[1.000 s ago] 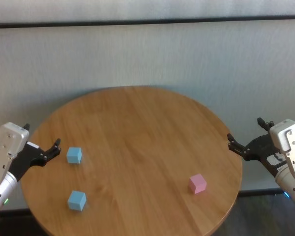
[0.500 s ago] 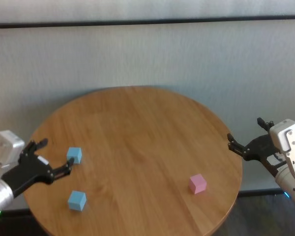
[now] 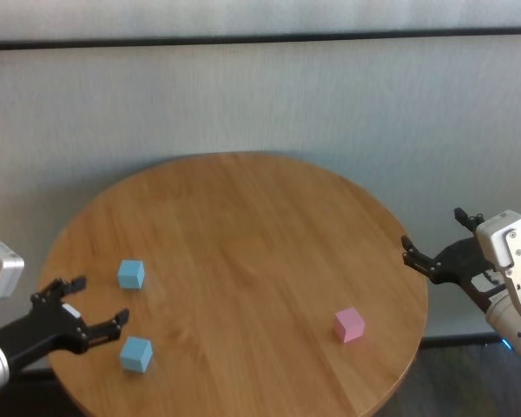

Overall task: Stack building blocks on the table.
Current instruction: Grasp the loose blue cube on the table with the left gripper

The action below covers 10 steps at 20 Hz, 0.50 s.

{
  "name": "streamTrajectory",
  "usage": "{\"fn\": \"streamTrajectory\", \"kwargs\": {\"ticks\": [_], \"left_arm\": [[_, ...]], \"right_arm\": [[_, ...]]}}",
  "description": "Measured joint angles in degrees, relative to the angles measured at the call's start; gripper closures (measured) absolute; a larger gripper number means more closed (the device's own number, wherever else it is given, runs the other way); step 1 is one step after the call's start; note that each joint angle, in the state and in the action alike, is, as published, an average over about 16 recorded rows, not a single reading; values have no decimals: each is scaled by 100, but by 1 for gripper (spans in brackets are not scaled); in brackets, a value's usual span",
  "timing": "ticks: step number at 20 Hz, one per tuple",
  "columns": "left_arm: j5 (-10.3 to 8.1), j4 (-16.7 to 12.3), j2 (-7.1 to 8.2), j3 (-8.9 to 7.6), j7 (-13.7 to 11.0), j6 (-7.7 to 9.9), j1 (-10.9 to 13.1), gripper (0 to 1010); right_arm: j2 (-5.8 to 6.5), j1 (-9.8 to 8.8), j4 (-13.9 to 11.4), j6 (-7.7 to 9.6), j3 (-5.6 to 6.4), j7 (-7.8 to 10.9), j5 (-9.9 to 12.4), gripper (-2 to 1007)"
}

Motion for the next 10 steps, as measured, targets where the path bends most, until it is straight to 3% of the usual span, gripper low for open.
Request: {"fn": "streamTrajectory", "kwargs": {"ticks": [4, 10], "left_arm": [[-218, -141, 3, -60, -55, 449, 88, 10], [-401, -427, -37, -150, 77, 1138, 202, 10]], "right_arm": [[0, 0, 0, 0, 0, 0, 0, 0], [0, 0, 0, 0, 0, 0, 0, 1]]}}
